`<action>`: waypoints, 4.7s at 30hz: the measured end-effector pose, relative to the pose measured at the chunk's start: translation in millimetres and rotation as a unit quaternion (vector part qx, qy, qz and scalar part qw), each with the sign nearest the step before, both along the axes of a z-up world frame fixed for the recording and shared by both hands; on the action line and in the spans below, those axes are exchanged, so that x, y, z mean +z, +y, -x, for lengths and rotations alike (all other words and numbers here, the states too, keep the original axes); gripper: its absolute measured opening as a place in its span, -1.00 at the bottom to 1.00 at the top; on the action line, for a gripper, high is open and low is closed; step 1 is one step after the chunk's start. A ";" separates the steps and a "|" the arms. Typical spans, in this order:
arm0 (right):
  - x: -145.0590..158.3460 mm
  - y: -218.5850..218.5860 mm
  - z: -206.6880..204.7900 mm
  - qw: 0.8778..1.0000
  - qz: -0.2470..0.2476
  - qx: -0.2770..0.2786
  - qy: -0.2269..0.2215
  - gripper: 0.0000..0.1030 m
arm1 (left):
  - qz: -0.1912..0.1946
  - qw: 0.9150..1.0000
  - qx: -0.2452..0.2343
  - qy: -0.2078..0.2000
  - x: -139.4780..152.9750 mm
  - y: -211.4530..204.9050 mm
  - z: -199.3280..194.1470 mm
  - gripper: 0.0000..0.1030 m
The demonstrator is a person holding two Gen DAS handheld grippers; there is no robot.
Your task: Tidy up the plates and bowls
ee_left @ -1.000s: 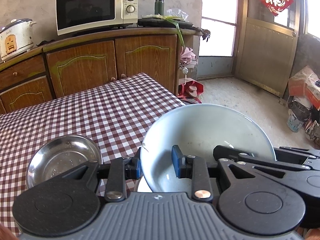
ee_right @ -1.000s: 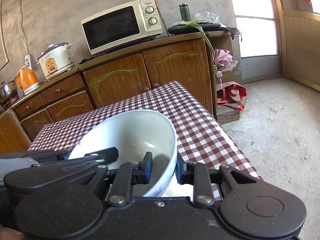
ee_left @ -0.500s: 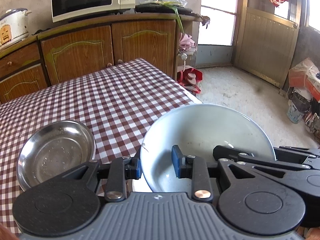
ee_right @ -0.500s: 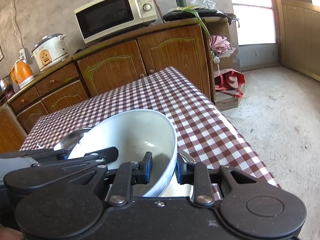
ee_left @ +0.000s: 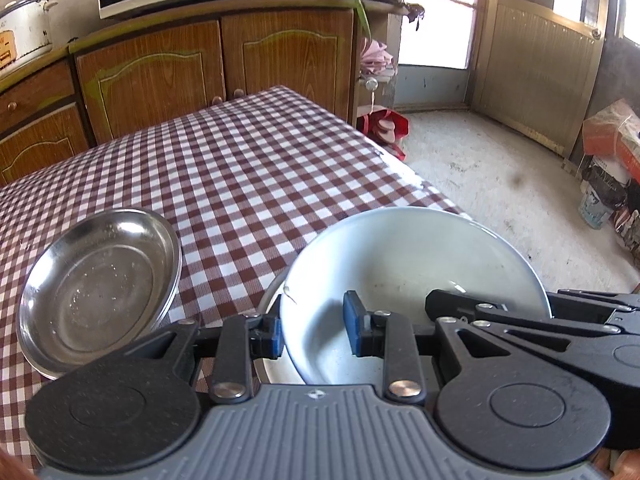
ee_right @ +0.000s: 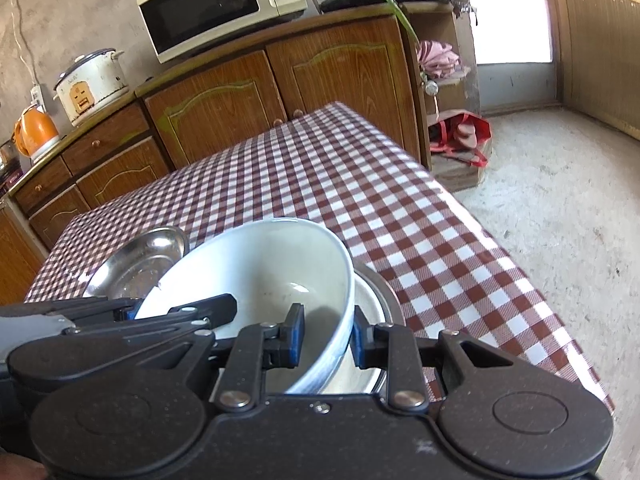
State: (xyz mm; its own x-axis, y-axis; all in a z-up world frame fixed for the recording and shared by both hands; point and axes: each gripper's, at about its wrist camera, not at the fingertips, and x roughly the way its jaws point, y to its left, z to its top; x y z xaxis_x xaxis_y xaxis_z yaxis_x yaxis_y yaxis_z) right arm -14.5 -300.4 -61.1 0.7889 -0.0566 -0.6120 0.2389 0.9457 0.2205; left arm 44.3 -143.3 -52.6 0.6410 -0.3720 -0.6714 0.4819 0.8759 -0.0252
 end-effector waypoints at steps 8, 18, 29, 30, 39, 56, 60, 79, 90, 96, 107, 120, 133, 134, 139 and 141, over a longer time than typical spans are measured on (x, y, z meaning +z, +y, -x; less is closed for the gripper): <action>-15.5 -3.8 -7.8 1.000 -0.019 0.002 0.018 -0.39 | -0.014 1.000 0.000 0.018 -13.5 0.0 -4.5 -0.43; -20.8 -12.8 -16.8 0.999 -0.032 0.006 0.023 -0.39 | -0.010 1.000 0.000 0.021 -19.1 -1.4 -7.6 -0.43; -17.8 -20.8 -17.2 0.998 -0.059 0.014 0.032 -0.24 | 0.004 0.999 -0.001 0.035 -22.8 0.9 -11.3 -0.41; -17.4 -21.5 -17.1 0.997 -0.063 0.015 0.032 -0.19 | 0.005 0.999 0.000 0.036 -22.9 1.6 -11.8 -0.43; -6.3 -19.9 -14.3 0.997 -0.057 0.032 0.032 0.07 | 0.005 0.999 0.003 0.037 -22.6 2.6 -13.0 -0.49; 29.5 -17.1 7.2 0.997 0.071 0.001 -0.017 -0.37 | 0.035 0.999 0.037 0.018 -5.2 19.8 -14.3 0.00; 30.7 -20.9 14.4 0.996 0.085 -0.028 -0.021 -0.48 | 0.043 0.998 0.049 0.020 -2.8 27.6 -17.4 0.11; 1.1 12.2 0.6 0.988 0.148 0.010 0.031 -0.62 | 0.044 0.997 0.055 0.014 -2.0 33.7 -13.9 0.47; 15.9 -25.4 10.0 1.000 0.024 0.001 -0.015 0.35 | 0.055 0.997 0.043 0.019 -0.8 36.3 -11.1 0.65; 9.9 -41.1 13.9 1.000 -0.024 -0.006 0.000 0.49 | 0.051 0.998 0.039 0.021 -4.0 33.8 -10.5 0.77; -12.3 -21.9 4.6 0.999 0.029 0.004 0.042 0.55 | 0.018 0.999 0.027 0.035 -18.0 27.8 -16.4 0.83; -25.0 -32.0 0.6 0.998 -0.026 -0.004 0.054 0.55 | 0.012 0.999 0.032 0.039 -21.6 27.1 -21.8 0.96; -41.5 -39.1 -16.8 0.996 -0.060 0.019 0.057 0.54 | 0.024 0.998 0.014 0.051 -41.0 24.7 -41.3 0.98; -42.0 -39.0 -17.1 0.997 -0.059 0.022 0.053 0.50 | 0.026 0.998 0.011 0.061 -44.5 25.3 -44.1 1.00; -44.2 -37.7 -20.5 0.997 -0.062 0.033 0.044 0.34 | 0.083 0.991 0.009 0.103 -54.2 34.2 -53.1 1.00; -43.2 -35.4 -20.6 0.997 -0.061 0.039 0.041 0.24 | 0.082 0.992 0.001 0.098 -53.0 32.1 -51.2 0.87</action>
State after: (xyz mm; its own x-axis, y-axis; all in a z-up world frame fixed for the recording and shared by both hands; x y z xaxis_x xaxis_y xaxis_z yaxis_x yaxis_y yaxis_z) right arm 6.2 -335.7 -104.4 0.7351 0.0815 -0.6730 0.1871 0.9298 0.3170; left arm 95.5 -111.1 -105.6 0.5054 -0.4851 -0.7136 0.4528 0.8531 -0.2593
